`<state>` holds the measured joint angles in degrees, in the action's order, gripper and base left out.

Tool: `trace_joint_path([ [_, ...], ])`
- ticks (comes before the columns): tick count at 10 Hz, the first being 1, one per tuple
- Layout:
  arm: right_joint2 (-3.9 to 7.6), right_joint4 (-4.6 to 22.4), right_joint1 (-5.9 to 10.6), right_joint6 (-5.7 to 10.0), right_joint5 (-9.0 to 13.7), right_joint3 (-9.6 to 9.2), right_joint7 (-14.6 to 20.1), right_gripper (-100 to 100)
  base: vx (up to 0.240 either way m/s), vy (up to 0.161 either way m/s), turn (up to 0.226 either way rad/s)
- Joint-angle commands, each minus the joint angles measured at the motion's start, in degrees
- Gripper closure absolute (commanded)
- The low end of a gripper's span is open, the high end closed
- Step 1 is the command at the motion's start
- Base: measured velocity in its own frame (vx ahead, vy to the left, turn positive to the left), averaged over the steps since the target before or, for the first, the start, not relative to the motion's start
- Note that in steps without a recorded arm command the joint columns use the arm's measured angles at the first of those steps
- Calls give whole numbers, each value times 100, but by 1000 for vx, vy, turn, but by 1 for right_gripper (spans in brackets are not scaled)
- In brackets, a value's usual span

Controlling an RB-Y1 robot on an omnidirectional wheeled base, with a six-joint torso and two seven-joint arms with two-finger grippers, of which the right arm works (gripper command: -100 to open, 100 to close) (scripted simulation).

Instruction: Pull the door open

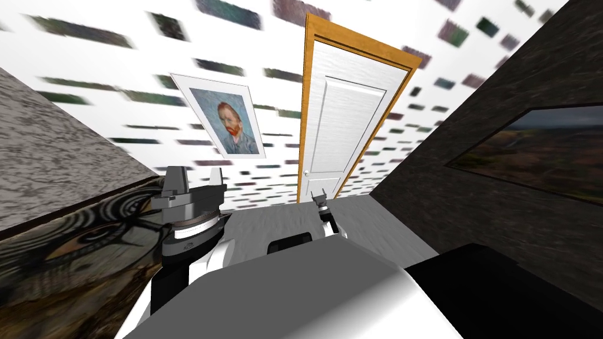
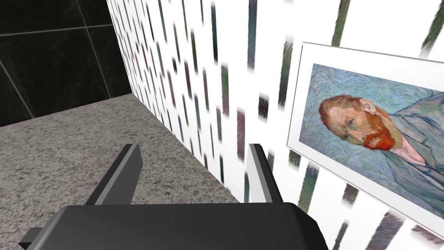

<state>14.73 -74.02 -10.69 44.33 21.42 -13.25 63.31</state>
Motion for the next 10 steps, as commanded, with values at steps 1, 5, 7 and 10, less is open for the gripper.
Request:
trace_joint_path([
  [1, 31, 206, 54, 25, 68, -45, 220, -100, 95, 31, 18],
  [5, 135, 744, 221, 94, 234, -137, 728, -100, 101, 21, 12],
  [7, 185, 1000, 301, 126, 313, -181, 969, -100, 103, 18, 14],
  [10, 252, 1349, 409, 171, 421, -241, 1299, -100, 97, 23, 11],
])
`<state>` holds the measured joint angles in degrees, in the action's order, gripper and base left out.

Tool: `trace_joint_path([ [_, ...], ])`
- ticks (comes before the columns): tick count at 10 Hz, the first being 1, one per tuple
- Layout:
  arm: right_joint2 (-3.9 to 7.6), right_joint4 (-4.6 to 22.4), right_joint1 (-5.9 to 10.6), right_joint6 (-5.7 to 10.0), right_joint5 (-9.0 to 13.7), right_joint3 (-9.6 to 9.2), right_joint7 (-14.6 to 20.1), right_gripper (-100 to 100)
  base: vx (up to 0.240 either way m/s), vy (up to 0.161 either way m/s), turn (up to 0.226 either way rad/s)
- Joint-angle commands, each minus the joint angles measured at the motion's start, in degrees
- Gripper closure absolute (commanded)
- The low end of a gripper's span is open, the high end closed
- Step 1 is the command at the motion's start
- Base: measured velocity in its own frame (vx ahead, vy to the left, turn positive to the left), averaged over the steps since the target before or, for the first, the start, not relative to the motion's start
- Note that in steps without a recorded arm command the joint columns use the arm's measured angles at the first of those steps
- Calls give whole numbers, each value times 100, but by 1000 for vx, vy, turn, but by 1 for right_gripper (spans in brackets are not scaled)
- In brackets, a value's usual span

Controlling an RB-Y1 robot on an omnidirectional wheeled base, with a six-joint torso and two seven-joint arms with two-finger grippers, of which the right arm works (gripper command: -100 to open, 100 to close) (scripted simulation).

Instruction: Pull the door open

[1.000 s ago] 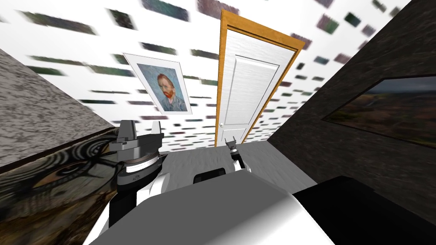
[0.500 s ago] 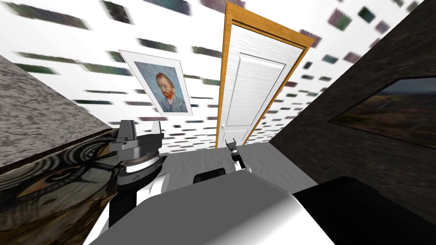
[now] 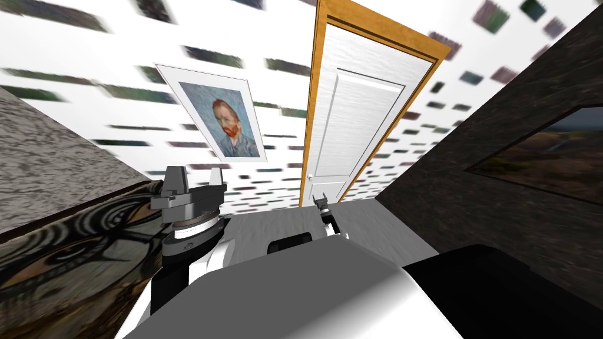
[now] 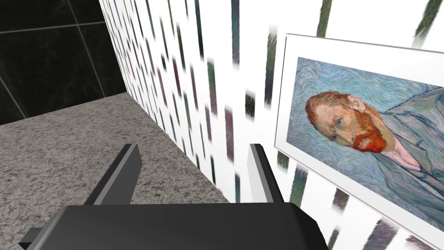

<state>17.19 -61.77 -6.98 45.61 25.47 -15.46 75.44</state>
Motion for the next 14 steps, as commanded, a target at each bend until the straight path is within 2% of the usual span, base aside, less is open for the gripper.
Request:
trace_joint_path([
  [1, 27, 235, 73, 57, 51, -39, 191, -100, 91, 15, 11],
  [5, 121, 723, 225, 120, 202, -123, 651, -100, 109, 10, 11],
  [12, 234, 1321, 411, 196, 386, -225, 1215, -100, 102, 11, 8],
  [13, 209, 1322, 422, 212, 362, -222, 1156, -100, 46, 1, 3],
  [14, 220, 1470, 456, 262, 442, -90, 1179, -100, 63, -2, 307],
])
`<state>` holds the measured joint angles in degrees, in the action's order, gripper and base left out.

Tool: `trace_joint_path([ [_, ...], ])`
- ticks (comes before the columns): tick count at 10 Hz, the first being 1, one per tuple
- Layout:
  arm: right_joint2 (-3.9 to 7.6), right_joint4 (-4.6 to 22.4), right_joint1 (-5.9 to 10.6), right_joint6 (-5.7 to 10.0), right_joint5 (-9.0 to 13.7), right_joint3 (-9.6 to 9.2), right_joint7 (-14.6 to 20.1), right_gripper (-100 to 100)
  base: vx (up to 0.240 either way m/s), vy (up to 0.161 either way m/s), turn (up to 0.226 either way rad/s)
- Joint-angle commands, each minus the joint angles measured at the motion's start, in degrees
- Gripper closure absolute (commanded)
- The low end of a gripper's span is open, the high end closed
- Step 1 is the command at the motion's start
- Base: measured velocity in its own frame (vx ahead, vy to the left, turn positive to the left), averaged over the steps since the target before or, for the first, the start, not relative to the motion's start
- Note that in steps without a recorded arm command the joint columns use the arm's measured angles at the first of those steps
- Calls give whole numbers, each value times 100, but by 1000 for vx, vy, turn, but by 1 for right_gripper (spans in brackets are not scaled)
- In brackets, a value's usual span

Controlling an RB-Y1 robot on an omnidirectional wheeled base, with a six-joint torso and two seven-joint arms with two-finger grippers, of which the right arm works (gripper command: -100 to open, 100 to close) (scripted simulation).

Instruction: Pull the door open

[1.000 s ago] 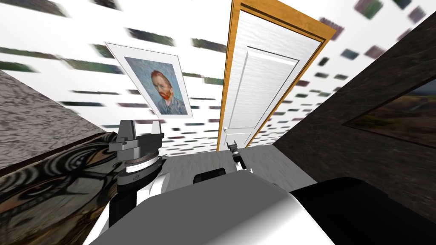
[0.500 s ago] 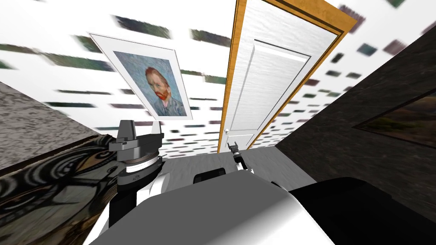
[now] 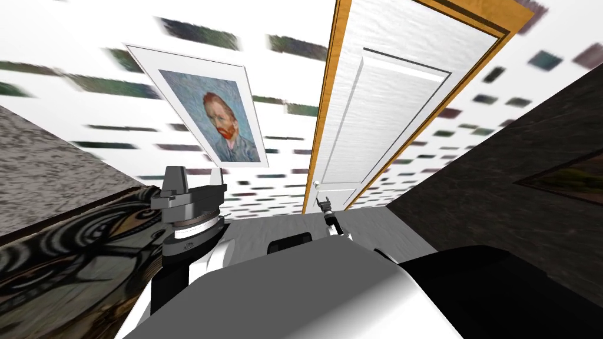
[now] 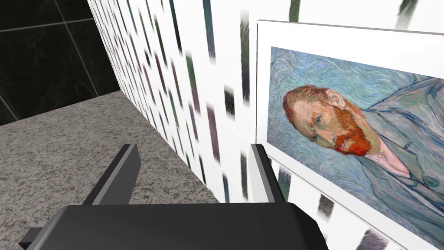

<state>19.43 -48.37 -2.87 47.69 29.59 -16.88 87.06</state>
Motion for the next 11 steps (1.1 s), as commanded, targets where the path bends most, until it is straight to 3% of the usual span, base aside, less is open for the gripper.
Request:
trace_joint_path([
  [1, 0, 187, 57, 71, 65, 113, 16, -100, 106, -26, 239],
  [2, 9, 317, 85, 109, 145, 253, 13, -100, 123, -31, 320],
  [4, 9, 317, 85, 109, 145, 253, 13, -100, 78, -27, 64],
  [7, 33, 660, 157, 209, 355, 620, 7, -100, 104, -44, 267],
  [9, 33, 660, 157, 209, 355, 620, 7, -100, 69, -27, 98],
  [11, 45, 828, 193, 259, 458, 800, 4, -100, 73, -27, 220],
])
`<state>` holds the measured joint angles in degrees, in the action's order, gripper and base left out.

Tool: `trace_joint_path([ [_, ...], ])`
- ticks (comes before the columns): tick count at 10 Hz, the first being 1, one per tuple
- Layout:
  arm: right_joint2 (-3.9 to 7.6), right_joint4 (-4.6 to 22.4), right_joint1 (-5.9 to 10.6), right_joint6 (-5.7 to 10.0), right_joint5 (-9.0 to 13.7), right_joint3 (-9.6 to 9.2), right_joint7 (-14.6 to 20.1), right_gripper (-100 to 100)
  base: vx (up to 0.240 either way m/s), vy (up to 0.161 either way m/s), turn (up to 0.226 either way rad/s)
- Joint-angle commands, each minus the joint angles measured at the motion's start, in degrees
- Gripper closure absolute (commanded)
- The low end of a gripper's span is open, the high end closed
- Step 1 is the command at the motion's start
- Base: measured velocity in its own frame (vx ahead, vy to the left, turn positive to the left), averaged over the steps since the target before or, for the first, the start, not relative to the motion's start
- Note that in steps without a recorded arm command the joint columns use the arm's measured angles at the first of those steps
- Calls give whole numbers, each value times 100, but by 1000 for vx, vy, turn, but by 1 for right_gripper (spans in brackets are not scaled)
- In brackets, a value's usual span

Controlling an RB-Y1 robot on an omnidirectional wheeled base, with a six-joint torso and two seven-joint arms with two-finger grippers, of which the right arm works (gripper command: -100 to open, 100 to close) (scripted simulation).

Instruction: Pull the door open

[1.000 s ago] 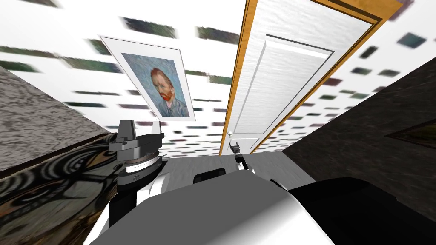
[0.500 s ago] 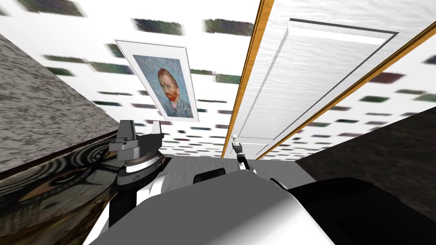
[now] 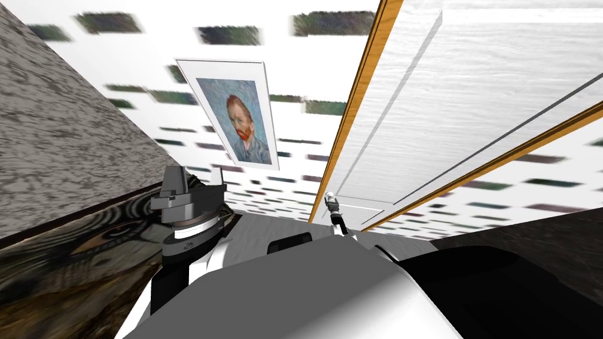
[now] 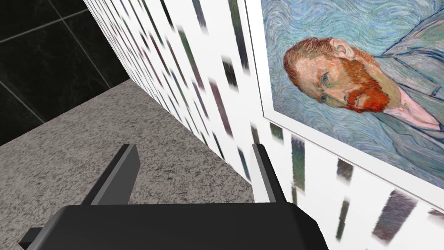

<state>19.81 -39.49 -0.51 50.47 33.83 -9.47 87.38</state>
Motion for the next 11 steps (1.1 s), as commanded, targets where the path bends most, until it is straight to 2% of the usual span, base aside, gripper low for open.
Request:
trace_joint_path([
  [1, 0, 0, 0, 0, 0, 0, 0, -100, 41, -24, 50],
  [2, 0, 0, 0, 0, 0, 0, 0, 100, -7, 2, -55],
  [7, 0, 0, 0, 0, 0, 0, 0, 100, -6, 2, 0],
  [8, 78, -39, -35, 15, -45, -99, 103, 100, -112, -15, 65],
  [11, 180, -105, -92, 44, -117, -261, 265, 100, -194, -23, 64],
])
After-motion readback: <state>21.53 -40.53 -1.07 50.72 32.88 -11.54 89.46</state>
